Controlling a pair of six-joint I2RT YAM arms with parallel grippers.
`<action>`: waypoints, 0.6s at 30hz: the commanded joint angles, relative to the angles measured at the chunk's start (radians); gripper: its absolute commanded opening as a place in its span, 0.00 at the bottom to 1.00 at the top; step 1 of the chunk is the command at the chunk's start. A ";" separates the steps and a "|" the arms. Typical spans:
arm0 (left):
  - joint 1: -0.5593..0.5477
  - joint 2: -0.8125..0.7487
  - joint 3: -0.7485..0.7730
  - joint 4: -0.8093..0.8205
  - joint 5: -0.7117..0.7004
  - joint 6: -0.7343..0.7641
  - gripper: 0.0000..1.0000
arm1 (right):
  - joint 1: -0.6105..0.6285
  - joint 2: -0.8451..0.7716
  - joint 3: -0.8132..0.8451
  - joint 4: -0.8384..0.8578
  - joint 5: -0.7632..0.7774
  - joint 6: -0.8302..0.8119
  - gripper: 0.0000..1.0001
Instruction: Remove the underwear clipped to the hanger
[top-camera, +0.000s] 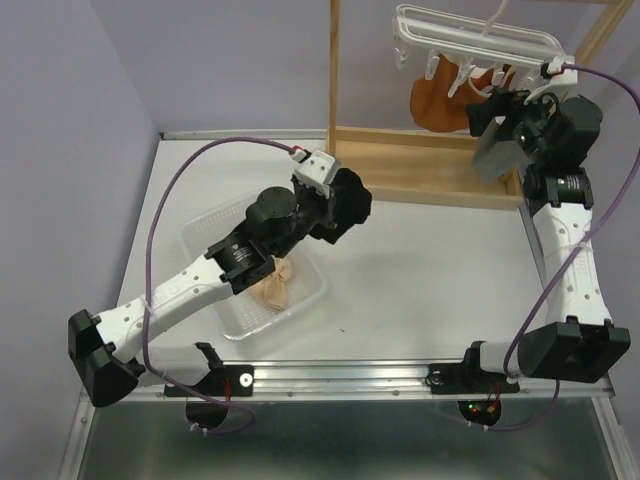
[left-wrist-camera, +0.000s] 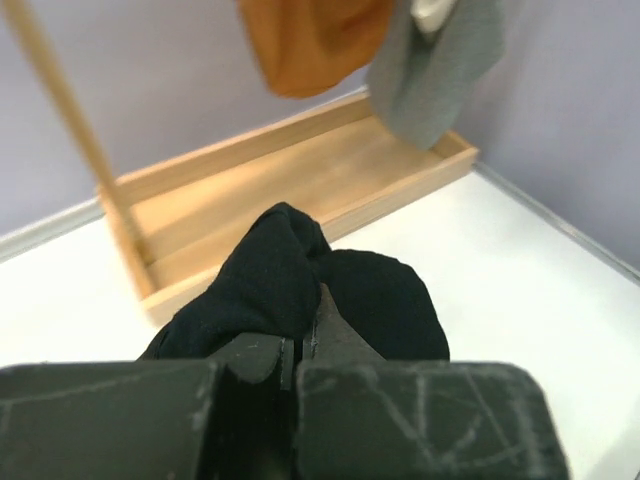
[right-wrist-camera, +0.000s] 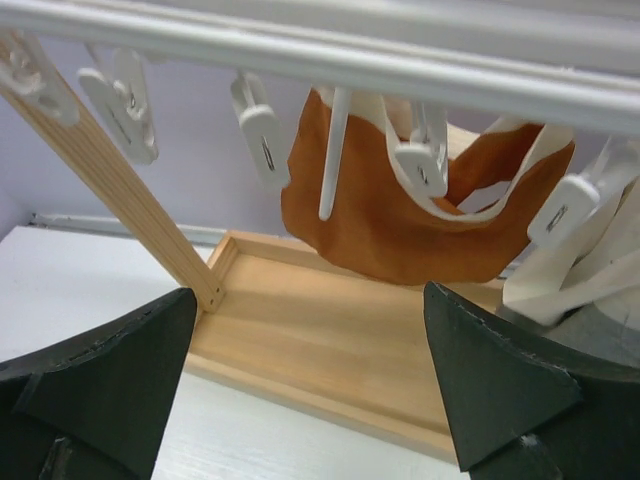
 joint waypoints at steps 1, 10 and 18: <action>0.089 -0.115 -0.054 -0.171 -0.192 -0.073 0.00 | -0.012 -0.086 -0.101 0.036 -0.018 -0.078 1.00; 0.341 -0.261 -0.209 -0.299 -0.182 -0.314 0.00 | -0.027 -0.250 -0.322 0.031 0.031 -0.116 1.00; 0.412 -0.246 -0.329 -0.307 -0.100 -0.480 0.00 | -0.049 -0.303 -0.407 0.010 0.102 -0.078 1.00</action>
